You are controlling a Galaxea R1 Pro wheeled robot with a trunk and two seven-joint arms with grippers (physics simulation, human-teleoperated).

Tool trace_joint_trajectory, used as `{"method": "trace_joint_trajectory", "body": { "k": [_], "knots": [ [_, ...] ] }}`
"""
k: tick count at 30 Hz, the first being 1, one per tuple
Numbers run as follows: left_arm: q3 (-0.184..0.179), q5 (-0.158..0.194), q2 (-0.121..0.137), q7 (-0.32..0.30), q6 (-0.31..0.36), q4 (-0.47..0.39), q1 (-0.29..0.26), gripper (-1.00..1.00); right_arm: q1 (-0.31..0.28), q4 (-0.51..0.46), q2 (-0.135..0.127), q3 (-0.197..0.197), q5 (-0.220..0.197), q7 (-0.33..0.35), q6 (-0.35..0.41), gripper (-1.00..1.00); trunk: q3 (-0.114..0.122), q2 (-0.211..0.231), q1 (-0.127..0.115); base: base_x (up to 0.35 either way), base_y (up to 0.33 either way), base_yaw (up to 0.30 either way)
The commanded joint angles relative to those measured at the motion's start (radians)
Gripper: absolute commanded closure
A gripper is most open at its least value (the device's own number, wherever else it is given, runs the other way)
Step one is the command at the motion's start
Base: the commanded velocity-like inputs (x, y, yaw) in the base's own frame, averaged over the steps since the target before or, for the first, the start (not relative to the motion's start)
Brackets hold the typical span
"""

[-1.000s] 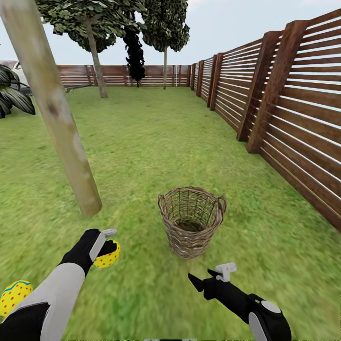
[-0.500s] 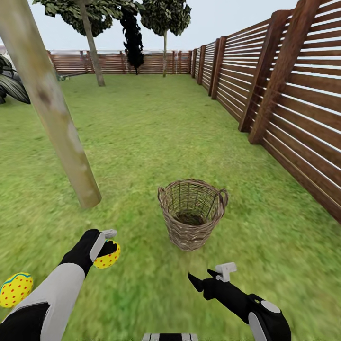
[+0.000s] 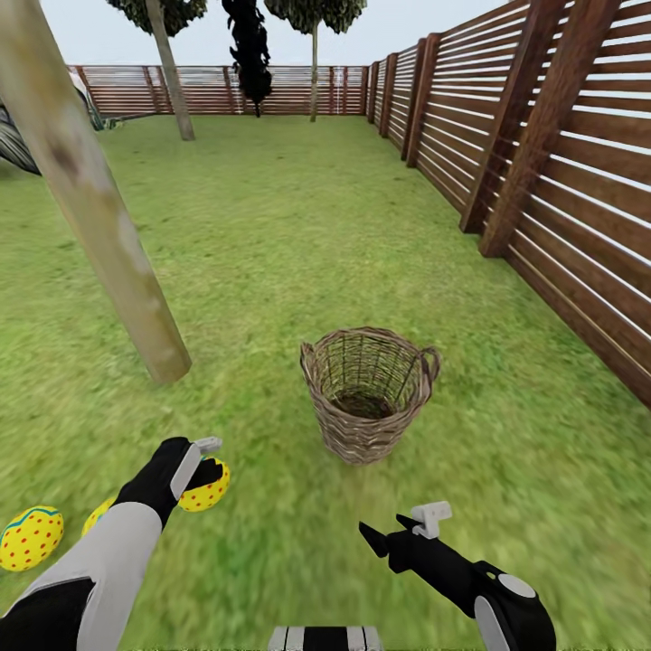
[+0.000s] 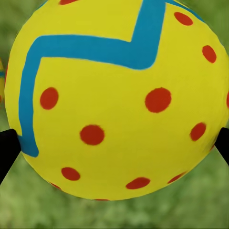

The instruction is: Take the three Easter eggs out of the wicker basket on the lawn in the garden, then place them on the lawn next to a single tree (choose any tree) so that all three eggs are next to the same tree and none are left in the basket.

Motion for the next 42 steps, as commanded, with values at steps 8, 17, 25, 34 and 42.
{"method": "trace_joint_trajectory", "body": {
  "k": [8, 17, 25, 34, 42],
  "knots": [
    [0.003, 0.01, 0.001, 0.008, 0.002, -0.031, 0.002, 1.0, 0.0, -0.001, 0.001, -0.001, -0.006, -0.001, 0.008, -1.0, -0.032, -0.002, 0.003, 0.0, 0.0, 0.0],
    [0.004, 0.01, 0.004, 0.006, 0.001, -0.069, 0.007, 1.0, 0.0, -0.001, 0.001, -0.001, -0.006, -0.001, 0.008, -1.0, -0.067, -0.004, 0.007, 0.0, 0.0, 0.0],
    [0.001, 0.01, 0.006, 0.002, -0.006, -0.201, 0.007, 1.0, 0.0, -0.001, 0.002, -0.001, -0.007, 0.0, 0.008, -1.0, -0.098, -0.006, 0.011, 0.0, 0.0, 0.0],
    [0.001, 0.01, 0.007, -0.003, -0.034, -0.206, 0.007, 1.0, -0.001, -0.001, -0.002, 0.024, -0.007, -0.001, 0.008, -1.0, -0.132, -0.008, 0.015, 0.0, 0.0, 0.0],
    [0.001, 0.01, 0.007, 0.002, -0.034, -0.206, 0.007, 1.0, -0.001, -0.001, -0.003, 0.025, -0.006, -0.001, 0.007, -1.0, -0.163, -0.01, 0.019, 0.0, 0.0, 0.0]
  ]
}}
